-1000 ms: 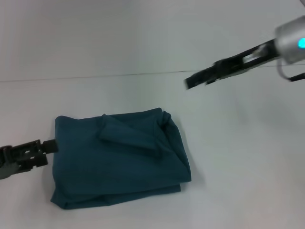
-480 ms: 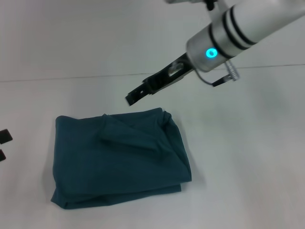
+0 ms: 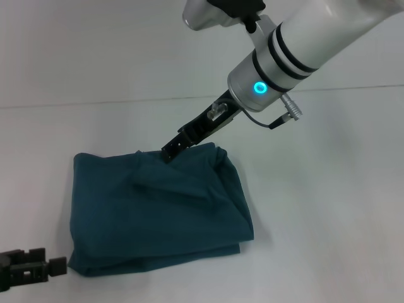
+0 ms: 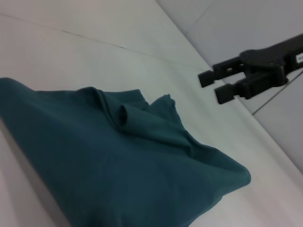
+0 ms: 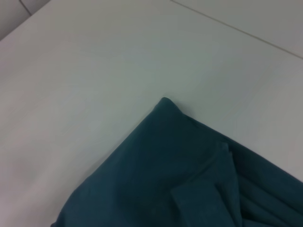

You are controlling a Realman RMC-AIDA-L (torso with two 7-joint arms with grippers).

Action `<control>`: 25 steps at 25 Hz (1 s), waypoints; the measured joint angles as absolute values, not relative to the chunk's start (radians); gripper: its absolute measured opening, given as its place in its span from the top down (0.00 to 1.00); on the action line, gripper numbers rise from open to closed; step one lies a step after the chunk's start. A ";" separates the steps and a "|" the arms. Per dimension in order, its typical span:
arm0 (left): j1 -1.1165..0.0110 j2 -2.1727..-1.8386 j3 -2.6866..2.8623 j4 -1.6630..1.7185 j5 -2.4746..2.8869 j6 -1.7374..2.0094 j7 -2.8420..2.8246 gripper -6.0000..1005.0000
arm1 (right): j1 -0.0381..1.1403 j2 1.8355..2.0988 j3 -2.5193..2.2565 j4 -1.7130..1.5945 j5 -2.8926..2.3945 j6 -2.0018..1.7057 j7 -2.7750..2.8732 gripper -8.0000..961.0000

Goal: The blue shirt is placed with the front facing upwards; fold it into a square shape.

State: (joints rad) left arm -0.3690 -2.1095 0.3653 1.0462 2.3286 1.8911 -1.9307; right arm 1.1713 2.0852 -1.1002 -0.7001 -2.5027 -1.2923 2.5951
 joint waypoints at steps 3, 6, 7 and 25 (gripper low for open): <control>-0.368 -2.116 0.362 1.051 2.324 1.894 -1.936 0.08 | 1.180 2.093 -1.134 -0.670 -2.501 -1.233 2.595 0.11; -0.371 -2.116 0.359 1.050 2.322 1.897 -1.945 0.08 | 1.198 2.102 -1.205 -0.614 -2.490 -1.132 2.594 0.11; -0.372 -2.116 0.357 1.049 2.322 1.897 -1.947 0.08 | 1.206 2.104 -1.239 -0.593 -2.480 -1.104 2.592 0.11; -0.384 -2.116 0.347 1.036 2.295 1.878 -1.957 0.08 | 1.214 2.110 -1.601 -0.463 -2.236 -0.830 2.566 0.24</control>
State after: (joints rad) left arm -0.3837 -2.1165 0.3466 1.0359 2.2954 1.8775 -1.9568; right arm 1.2138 2.1104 -1.6012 -0.4633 -2.2362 -0.8297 2.5664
